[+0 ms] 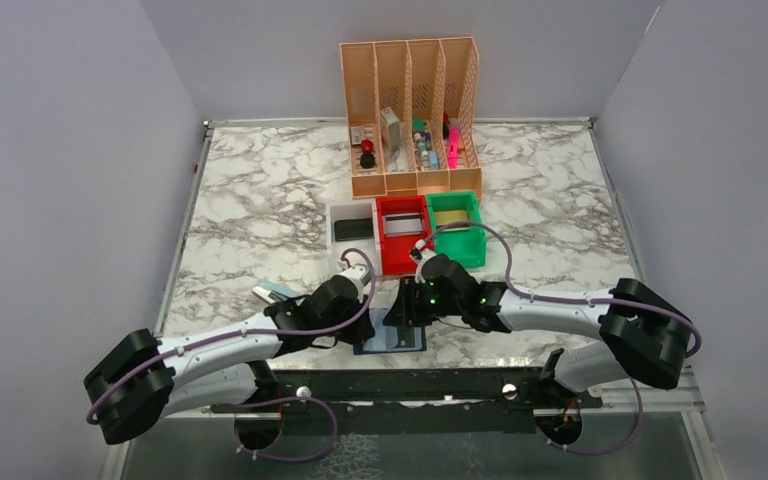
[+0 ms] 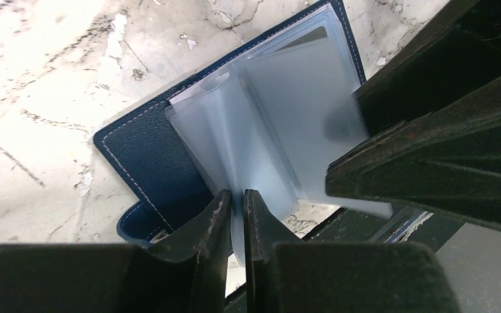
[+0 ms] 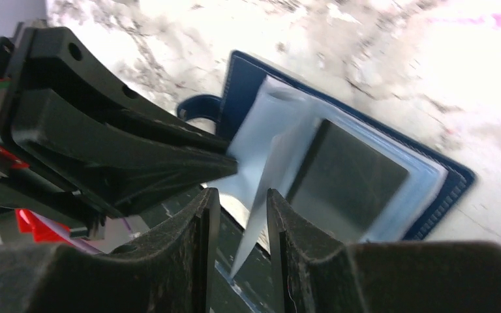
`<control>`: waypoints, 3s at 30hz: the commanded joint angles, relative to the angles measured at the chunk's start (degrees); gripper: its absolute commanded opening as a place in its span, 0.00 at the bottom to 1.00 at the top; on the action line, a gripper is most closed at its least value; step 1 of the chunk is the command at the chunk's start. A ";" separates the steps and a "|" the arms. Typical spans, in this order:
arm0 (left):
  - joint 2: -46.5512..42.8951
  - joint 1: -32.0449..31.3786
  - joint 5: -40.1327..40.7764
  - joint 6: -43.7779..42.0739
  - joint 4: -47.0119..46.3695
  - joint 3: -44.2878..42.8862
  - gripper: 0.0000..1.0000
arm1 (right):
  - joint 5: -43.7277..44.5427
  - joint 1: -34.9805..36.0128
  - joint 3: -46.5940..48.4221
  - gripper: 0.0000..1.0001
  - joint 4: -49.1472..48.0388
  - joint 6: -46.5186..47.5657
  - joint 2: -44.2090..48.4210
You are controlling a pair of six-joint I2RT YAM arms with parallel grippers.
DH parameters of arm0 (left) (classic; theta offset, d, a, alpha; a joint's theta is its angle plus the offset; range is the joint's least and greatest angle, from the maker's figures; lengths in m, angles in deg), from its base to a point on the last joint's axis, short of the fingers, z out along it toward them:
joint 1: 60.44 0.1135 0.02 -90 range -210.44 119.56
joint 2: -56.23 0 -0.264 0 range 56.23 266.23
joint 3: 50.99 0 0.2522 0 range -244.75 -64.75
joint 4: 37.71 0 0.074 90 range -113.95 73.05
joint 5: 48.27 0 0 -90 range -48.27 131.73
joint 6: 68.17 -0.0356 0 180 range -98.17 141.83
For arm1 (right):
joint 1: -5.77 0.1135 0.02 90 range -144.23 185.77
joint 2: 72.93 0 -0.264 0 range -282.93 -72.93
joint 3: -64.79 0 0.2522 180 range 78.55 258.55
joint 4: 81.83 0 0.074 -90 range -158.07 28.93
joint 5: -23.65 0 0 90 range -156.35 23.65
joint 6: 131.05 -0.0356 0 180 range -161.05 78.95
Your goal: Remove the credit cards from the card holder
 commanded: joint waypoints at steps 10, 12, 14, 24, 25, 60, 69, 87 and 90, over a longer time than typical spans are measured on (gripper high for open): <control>-20.89 -0.24 18.24 8.54 12.76 0.64 0.42 | -6.81 1.04 7.47 0.39 -8.50 0.19 -12.36; -24.38 -0.24 20.59 9.99 15.40 0.56 0.43 | -6.87 1.01 7.77 0.39 -8.33 0.14 -13.77; -27.96 -0.19 22.82 11.42 17.55 0.47 0.44 | -6.70 1.02 7.80 0.39 -8.29 0.09 -14.71; -35.95 -0.24 19.57 8.75 14.99 1.49 0.44 | -0.05 1.07 6.25 0.38 -3.15 1.16 -7.42; -35.29 -0.25 18.81 8.29 13.99 1.73 0.45 | 2.21 1.08 5.37 0.38 -2.08 1.11 -5.07; 5.12 -1.29 -5.77 5.57 -19.30 2.31 0.41 | 10.95 1.09 -6.65 0.29 2.86 -3.66 3.68; 6.63 -1.30 -2.88 5.95 -18.98 4.49 0.40 | 11.62 1.03 -7.26 0.21 3.14 -4.61 2.56; 4.91 -1.30 2.57 9.30 -19.69 9.73 0.33 | 12.37 1.12 -4.57 0.17 6.77 -2.81 5.59; 1.63 -1.29 3.80 11.03 -21.90 12.94 0.32 | 11.57 1.07 -3.79 0.19 6.88 -1.38 7.21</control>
